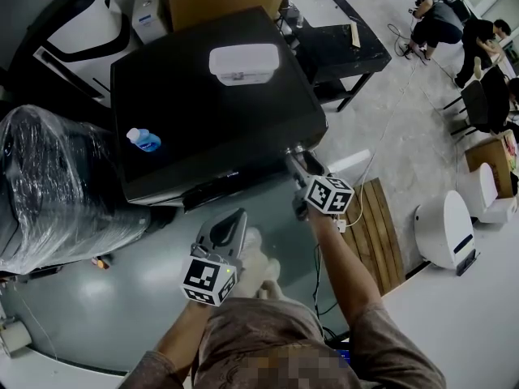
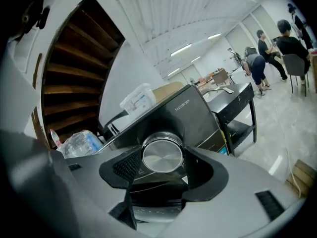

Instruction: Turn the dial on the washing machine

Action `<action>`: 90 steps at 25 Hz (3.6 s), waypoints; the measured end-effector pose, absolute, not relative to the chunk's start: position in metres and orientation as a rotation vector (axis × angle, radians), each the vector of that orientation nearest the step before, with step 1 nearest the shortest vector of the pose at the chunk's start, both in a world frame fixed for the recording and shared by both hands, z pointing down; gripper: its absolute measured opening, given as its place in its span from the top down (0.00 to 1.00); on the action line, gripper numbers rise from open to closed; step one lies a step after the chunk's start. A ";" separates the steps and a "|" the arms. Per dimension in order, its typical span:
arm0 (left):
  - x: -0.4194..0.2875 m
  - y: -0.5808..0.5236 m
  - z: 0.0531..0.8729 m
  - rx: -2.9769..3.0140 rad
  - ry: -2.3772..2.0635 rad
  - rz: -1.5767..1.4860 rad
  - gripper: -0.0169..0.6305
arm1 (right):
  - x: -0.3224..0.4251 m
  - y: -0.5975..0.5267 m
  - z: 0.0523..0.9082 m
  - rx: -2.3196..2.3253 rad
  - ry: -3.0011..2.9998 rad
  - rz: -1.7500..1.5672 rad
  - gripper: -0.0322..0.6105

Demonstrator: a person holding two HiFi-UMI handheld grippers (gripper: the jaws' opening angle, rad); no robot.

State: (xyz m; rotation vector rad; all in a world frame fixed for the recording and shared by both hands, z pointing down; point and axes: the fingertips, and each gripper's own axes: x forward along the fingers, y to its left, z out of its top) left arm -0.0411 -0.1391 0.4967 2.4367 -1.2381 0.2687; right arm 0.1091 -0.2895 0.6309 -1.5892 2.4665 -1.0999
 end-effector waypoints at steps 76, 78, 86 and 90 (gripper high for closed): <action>-0.022 -0.178 0.414 2.627 -1.012 0.248 0.99 | 0.102 -0.245 0.426 -1.633 2.711 -0.576 0.55; -0.018 -0.178 0.407 2.633 -1.001 0.240 0.99 | 0.102 -0.233 0.410 -1.607 2.715 -0.559 0.55; 0.005 -0.173 0.385 2.631 -0.994 0.169 0.99 | 0.108 -0.176 0.380 -1.527 2.816 -0.493 0.55; 0.020 -0.166 0.380 2.674 -0.943 0.124 0.99 | 0.109 -0.150 0.386 -1.511 2.826 -0.450 0.57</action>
